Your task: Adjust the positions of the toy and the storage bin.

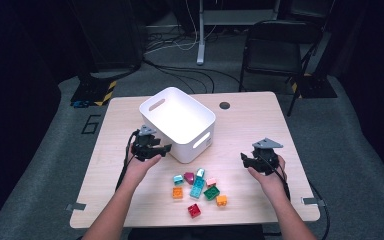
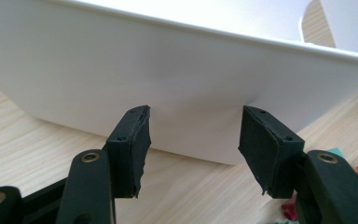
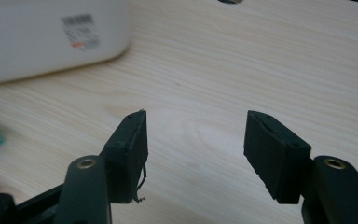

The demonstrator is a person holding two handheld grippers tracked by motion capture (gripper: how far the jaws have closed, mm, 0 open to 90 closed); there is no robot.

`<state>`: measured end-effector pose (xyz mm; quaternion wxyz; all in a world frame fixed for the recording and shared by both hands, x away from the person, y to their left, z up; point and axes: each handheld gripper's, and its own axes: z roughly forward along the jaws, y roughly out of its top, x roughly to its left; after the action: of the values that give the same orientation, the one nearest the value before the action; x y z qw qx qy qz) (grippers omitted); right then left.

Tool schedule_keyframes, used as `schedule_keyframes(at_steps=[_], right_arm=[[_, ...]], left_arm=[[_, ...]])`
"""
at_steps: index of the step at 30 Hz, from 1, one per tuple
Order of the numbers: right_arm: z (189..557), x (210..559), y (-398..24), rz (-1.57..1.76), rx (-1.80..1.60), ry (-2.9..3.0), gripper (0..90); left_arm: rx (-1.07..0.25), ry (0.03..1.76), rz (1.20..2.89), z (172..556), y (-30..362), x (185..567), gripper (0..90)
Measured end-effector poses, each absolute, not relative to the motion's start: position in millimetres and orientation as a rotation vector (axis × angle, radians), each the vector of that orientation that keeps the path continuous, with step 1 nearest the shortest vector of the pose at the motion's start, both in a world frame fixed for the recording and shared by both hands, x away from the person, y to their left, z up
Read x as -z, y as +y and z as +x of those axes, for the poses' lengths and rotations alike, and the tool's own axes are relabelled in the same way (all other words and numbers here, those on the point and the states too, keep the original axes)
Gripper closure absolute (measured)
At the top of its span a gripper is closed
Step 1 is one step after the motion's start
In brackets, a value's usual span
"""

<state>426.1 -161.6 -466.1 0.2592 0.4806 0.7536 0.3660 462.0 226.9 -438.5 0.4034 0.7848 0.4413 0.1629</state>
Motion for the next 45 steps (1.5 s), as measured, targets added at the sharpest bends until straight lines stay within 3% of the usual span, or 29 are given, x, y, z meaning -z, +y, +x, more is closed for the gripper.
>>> schedule_keyframes(at_steps=[7, 18, 25, 41, 45], right_arm=[[445, 430, -121, 1.285, -1.110, 2.071, 37.2], [486, 394, -90, 1.279, -1.145, 2.061, 34.9], [496, 383, -74, 1.266, -1.155, 2.054, 35.9], [509, 395, -35, 1.307, -1.000, 2.118, 26.0], [506, 395, -36, 1.290, -1.014, 2.119, 29.5]], left_arm=[[-0.404, 1.083, 2.004, 468, 209, 437, 42.4], [-0.409, 1.052, 2.020, 477, 193, 445, 40.4], [-0.416, 1.121, 1.984, 477, 216, 449, 40.0], [-0.456, 1.182, 1.937, 471, 261, 440, 37.4], [-0.452, 1.218, 1.881, 469, 272, 436, 37.1]])
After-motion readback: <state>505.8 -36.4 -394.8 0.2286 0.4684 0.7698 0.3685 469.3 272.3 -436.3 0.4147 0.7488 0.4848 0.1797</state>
